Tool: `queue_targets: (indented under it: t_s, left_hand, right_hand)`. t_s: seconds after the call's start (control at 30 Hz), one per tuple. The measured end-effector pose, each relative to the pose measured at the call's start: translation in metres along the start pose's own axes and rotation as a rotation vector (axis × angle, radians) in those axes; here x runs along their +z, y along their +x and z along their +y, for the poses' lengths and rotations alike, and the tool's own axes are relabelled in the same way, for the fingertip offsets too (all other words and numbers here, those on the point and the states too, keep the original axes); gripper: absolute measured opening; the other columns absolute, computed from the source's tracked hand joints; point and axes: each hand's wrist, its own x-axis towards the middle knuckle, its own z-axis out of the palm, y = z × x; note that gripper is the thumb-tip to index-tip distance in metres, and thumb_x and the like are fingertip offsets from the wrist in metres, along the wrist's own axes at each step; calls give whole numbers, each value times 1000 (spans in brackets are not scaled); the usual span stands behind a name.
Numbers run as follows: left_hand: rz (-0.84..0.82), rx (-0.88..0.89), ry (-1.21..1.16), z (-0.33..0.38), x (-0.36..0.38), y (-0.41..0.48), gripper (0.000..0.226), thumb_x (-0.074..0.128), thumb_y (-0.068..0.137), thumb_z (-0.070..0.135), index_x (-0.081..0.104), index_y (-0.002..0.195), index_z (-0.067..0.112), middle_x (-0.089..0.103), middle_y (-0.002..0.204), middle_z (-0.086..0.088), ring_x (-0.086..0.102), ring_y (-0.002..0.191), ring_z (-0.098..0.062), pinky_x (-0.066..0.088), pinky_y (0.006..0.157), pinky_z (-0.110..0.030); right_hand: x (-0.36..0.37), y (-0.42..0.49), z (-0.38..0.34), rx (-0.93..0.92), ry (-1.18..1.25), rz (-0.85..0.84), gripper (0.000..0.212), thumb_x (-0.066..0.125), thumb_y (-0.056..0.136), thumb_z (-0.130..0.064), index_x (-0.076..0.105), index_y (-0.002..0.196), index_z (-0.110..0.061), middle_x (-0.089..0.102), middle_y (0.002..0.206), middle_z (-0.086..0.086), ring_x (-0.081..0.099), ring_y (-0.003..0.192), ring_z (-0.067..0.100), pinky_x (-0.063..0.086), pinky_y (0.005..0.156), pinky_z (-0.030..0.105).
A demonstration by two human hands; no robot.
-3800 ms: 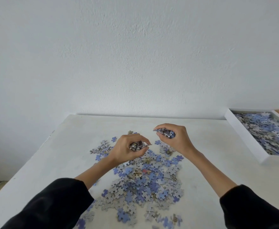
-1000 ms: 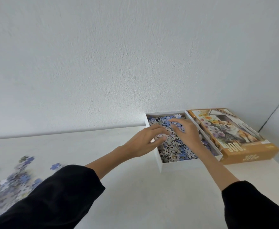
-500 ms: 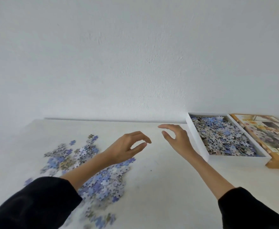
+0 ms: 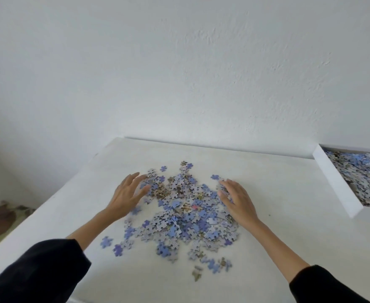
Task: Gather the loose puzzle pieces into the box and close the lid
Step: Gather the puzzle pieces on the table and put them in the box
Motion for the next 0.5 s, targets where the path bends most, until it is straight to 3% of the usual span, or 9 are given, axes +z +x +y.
queue_targets:
  t_s: [0.13,0.2,0.33,0.43,0.5]
  left_hand:
    - [-94,55,121,-9,16,-4,114,-16,59,88,11,148,23,8,157,1,6,144,-14,2,117,-39]
    - [-119,143,38,0,21,-2,106,-7,66,86,13,148,22,12,156,1,15,142,-12,7,115,-34]
    - [-25,233,-192,13,24,9,81,15,82,71,35,140,18,34,145,0,46,116,-7,37,102,-30]
    - [125,183,-226,3,23,29,69,22,91,64,41,135,14,41,139,-3,43,120,-9,34,99,-27]
    - [92,58,-185,-9,26,45,61,25,95,53,33,141,13,34,146,-5,35,131,-17,28,108,-34]
  right_hand:
    - [15,-1,-17,-40,-16,-21,47,34,97,-42,30,142,-27,24,151,-3,17,140,13,16,112,30]
    - [18,-1,-25,-63,52,-20,44,37,97,-39,34,139,-28,29,149,-4,22,138,12,19,109,29]
    - [11,1,-34,-97,220,110,32,46,95,-27,51,126,-22,49,133,-3,45,124,15,36,103,34]
    - [-1,11,-27,-40,215,155,30,45,95,-27,53,124,-21,52,130,-4,44,123,16,34,101,31]
    - [-8,19,-17,56,224,81,36,40,97,-32,46,131,-22,45,138,-3,37,130,16,28,103,32]
